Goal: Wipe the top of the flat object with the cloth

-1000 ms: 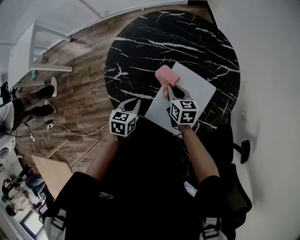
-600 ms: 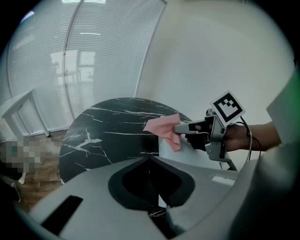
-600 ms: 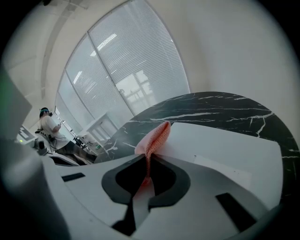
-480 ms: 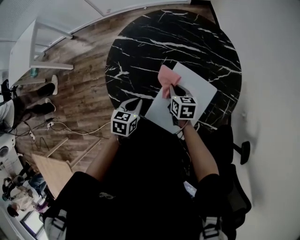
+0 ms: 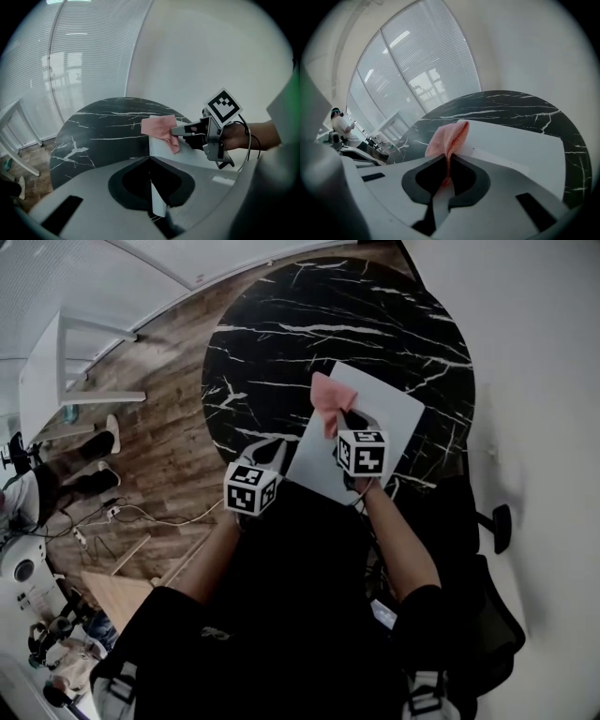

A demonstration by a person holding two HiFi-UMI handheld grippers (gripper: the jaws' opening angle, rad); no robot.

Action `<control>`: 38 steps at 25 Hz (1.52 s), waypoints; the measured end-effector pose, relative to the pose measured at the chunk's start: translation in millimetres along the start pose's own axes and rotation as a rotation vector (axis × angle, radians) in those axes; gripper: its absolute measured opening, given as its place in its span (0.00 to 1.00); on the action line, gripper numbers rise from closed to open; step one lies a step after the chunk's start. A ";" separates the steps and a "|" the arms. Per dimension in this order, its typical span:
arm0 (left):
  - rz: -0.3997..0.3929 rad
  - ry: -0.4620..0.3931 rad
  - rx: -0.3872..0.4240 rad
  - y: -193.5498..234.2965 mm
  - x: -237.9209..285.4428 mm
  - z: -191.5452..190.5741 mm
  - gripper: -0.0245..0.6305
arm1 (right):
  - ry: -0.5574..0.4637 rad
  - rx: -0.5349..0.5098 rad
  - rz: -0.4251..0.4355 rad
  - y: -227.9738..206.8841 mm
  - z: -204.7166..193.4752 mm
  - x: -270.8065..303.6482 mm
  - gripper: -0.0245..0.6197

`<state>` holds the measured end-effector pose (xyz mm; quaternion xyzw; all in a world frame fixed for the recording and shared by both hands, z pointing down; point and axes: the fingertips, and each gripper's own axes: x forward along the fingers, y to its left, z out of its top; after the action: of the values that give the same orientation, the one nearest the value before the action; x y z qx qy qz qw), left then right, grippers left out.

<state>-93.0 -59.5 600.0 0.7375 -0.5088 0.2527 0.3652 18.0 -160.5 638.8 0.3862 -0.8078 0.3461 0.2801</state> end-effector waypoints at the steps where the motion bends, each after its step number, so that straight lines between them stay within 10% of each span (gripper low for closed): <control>1: -0.002 0.002 0.004 -1.6 0.5 0.1 0.04 | 0.004 -0.002 -0.008 -2.0 -0.7 -1.7 0.05; 38: -0.160 0.068 0.187 -86.4 52.4 21.1 0.04 | -0.036 0.158 -0.163 -95.7 -34.4 -69.8 0.05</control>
<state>6.4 -87.3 601.8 0.7977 -0.4096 0.2941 0.3309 140.6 -148.1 642.1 0.4777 -0.7488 0.3779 0.2613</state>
